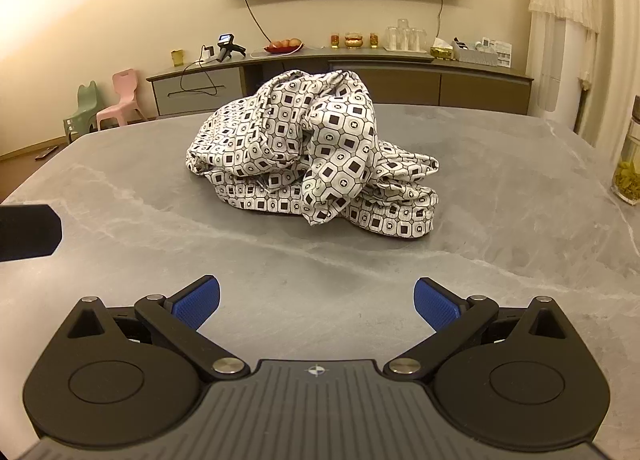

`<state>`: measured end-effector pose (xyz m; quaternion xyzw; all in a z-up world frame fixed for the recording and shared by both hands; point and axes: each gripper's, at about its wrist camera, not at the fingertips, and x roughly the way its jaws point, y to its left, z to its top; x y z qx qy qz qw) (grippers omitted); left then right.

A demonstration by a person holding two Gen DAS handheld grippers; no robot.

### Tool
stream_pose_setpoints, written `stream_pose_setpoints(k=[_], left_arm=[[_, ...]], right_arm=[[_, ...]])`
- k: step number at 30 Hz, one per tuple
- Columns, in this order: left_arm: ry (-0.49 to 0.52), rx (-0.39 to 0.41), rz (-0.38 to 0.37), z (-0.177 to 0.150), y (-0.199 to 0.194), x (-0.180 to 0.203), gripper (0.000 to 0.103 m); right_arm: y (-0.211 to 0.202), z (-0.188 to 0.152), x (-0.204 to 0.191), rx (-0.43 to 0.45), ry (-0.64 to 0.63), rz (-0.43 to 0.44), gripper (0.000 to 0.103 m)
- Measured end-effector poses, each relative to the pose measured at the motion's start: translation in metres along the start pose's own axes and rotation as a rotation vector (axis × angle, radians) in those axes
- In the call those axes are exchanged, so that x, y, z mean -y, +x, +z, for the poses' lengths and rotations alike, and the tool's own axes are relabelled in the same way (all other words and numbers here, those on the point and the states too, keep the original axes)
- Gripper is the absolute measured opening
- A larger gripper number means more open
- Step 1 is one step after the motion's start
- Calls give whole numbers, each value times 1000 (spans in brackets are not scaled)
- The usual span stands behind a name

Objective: Fold clothes
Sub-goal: 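Move both grippers toward the crumpled patterned shirt on the table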

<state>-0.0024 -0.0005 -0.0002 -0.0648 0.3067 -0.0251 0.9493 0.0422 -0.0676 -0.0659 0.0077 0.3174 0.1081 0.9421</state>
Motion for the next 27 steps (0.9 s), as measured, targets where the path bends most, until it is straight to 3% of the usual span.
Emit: stream_pose_setpoints(k=[11,20,27], left_arm=[[85,-15,58,-15,-17,5,103],[91,-24,105,-25,-20,1,103],[101,-27,99,-26,-26,7,103]], right_arm=[[-9,-2,-4,19,-32,-17,102],[-20,-8,-9,33,-50,-11,102],[-25,-9,-10,36,-52,-3,102]])
